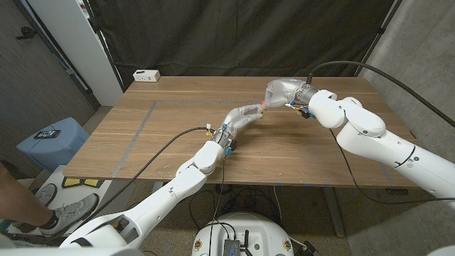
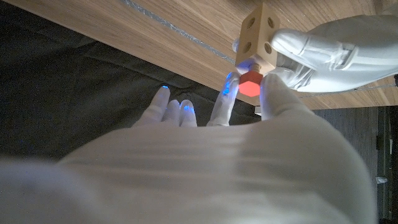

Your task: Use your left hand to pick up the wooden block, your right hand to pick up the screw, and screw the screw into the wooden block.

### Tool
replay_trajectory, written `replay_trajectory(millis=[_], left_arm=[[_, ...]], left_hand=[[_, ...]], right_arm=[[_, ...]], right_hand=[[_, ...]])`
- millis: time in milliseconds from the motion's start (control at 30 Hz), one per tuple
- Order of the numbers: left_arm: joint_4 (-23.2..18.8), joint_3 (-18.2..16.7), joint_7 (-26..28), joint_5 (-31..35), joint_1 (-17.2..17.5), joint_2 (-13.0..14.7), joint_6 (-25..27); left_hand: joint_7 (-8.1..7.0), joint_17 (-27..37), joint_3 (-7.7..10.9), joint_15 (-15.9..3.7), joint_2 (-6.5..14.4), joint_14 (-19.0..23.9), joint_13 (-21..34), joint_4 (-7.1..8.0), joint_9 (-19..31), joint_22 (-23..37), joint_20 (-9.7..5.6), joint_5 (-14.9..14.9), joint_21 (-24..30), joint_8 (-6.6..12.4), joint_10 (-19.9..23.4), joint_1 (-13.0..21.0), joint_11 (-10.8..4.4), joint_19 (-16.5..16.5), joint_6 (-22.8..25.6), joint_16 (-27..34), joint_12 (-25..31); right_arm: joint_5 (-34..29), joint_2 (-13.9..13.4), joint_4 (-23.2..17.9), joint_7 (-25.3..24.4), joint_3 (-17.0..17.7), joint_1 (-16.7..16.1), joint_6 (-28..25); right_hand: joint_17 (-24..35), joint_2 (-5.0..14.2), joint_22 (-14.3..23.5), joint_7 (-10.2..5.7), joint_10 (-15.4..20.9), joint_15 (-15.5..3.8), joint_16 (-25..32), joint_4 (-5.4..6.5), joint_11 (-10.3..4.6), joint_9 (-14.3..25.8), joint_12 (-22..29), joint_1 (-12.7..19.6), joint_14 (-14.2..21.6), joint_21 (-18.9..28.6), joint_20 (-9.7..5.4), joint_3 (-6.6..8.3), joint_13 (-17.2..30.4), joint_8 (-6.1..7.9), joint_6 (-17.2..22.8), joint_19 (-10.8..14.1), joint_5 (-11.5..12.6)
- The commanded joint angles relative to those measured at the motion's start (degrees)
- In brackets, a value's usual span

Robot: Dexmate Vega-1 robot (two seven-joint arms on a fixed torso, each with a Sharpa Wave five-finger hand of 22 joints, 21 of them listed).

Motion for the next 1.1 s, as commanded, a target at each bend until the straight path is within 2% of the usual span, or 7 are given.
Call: replay_trajectory(millis=[33,333,500,700,1100], left_arm=[[-0.6,-0.1,0.1,-0.1,0.5,0.3,0.0],[-1.1,-0.3,0.3,-0.1,1.0,0.5,0.0],[-1.4,-0.4,0.4,-0.1,1.3,0.7,-0.1],[-1.9,-0.5,0.4,-0.2,1.6,0.9,0.0],[-2.0,-0.6,0.2,-0.3,1.7,1.0,-0.1]], left_hand=[[0.25,0.1,0.53,-4.82,0.7,0.5,0.1,-0.08,0.0,0.1,0.37,-0.1,0.5,0.32,0.0,0.0,0.11,0.2,0.1,0.1,0.4],[0.30,0.1,0.61,-4.81,0.8,0.6,0.1,-0.15,0.0,0.1,0.44,-0.1,0.5,0.37,0.0,0.2,0.12,0.3,0.2,0.1,0.4],[0.34,0.1,0.69,-4.76,0.9,0.5,0.1,-0.15,0.0,0.1,0.42,-0.1,0.5,0.37,-0.1,0.2,0.12,0.3,0.3,0.1,0.4],[0.47,0.2,0.77,-4.70,1.1,0.5,0.0,-0.15,0.0,0.1,0.42,-0.1,0.5,0.33,-0.1,0.3,0.14,0.3,0.1,0.1,0.3],[0.39,0.1,0.91,-4.63,1.3,0.7,-0.2,-0.18,0.0,0.1,0.47,-0.2,0.5,0.36,0.0,0.4,0.15,0.3,0.2,0.1,0.3]], right_arm=[[-2.3,0.5,-0.5,-0.2,-0.7,-0.5,-1.6],[-4.2,1.3,-0.7,-0.9,-1.1,-0.8,-2.4],[-5.7,2.0,-0.6,-1.2,-1.7,-0.9,-3.0],[-6.9,2.4,-0.7,-1.3,-1.9,-1.1,-3.5],[-8.8,3.1,-1.0,-0.7,-2.2,-1.4,-4.6]], right_hand=[[0.1,0.02,0.1,-0.14,0.9,-0.30,0.4,0.27,-0.12,0.4,0.3,-0.8,0.7,0.5,-0.18,-0.24,0.2,0.89,1.2,0.8,-0.1],[0.2,-0.13,0.1,-0.05,2.5,-0.61,0.6,0.68,-0.96,1.3,0.7,-2.1,1.7,0.6,-0.44,-0.94,0.2,2.71,3.6,1.7,-0.2],[0.2,-0.16,0.1,-0.09,3.7,-1.11,0.9,0.98,-1.63,2.3,0.9,-3.3,2.7,0.6,-0.70,-1.57,0.0,4.65,6.2,2.3,-0.4],[0.3,-0.14,0.1,0.11,5.0,-1.56,1.0,1.11,-2.44,3.3,1.2,-4.1,3.5,0.7,-1.09,-2.04,-0.2,6.31,8.2,3.2,-0.4],[0.3,-1.37,0.1,0.98,5.7,-1.50,0.9,1.77,-2.26,4.5,1.1,-6.9,3.9,0.6,-1.16,-3.62,-0.4,7.94,9.5,3.6,-0.7]])
